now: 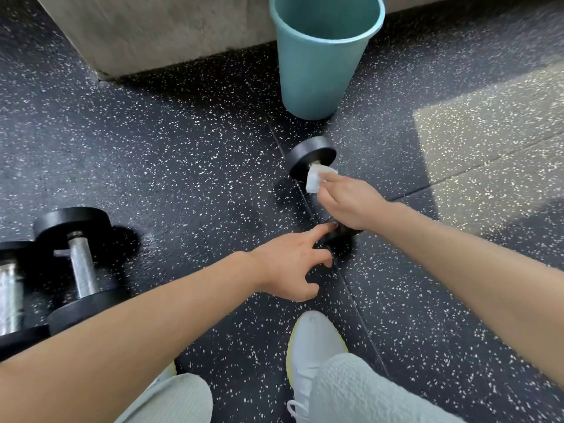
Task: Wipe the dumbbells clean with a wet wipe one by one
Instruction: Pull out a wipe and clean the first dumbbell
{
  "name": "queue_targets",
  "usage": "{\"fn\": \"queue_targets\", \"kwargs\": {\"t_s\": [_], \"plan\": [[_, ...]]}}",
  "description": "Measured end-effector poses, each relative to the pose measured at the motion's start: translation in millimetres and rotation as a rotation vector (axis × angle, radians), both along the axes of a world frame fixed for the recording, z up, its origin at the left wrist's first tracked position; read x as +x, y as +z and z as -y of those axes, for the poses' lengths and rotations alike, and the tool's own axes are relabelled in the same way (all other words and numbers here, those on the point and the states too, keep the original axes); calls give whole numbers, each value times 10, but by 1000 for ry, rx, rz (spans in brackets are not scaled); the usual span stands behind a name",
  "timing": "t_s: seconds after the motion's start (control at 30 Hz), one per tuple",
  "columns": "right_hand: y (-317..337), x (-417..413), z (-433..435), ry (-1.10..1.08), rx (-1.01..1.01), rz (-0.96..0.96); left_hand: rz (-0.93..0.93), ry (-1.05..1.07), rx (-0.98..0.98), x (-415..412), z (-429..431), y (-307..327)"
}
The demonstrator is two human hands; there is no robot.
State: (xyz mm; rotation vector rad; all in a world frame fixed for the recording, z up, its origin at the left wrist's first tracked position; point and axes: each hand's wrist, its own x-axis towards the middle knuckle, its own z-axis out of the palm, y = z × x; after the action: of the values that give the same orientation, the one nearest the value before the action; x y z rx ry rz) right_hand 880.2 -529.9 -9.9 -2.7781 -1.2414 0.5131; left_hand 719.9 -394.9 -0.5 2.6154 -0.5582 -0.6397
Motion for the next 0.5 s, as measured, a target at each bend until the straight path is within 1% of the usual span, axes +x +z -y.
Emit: {"fn": "queue_targets", "kwargs": {"t_s": [0.17, 0.27, 0.37, 0.5], "plan": [[-25, 118, -160, -26, 11, -10, 0, 2, 0, 6, -2, -28], [-14, -16, 38, -19, -3, 29, -6, -5, 4, -19, -9, -34], [17, -153, 242, 40, -51, 50, -7, -11, 5, -46, -15, -48], [97, -194, 346, -74, -17, -45, 19, -22, -10, -52, -13, -72]]}}
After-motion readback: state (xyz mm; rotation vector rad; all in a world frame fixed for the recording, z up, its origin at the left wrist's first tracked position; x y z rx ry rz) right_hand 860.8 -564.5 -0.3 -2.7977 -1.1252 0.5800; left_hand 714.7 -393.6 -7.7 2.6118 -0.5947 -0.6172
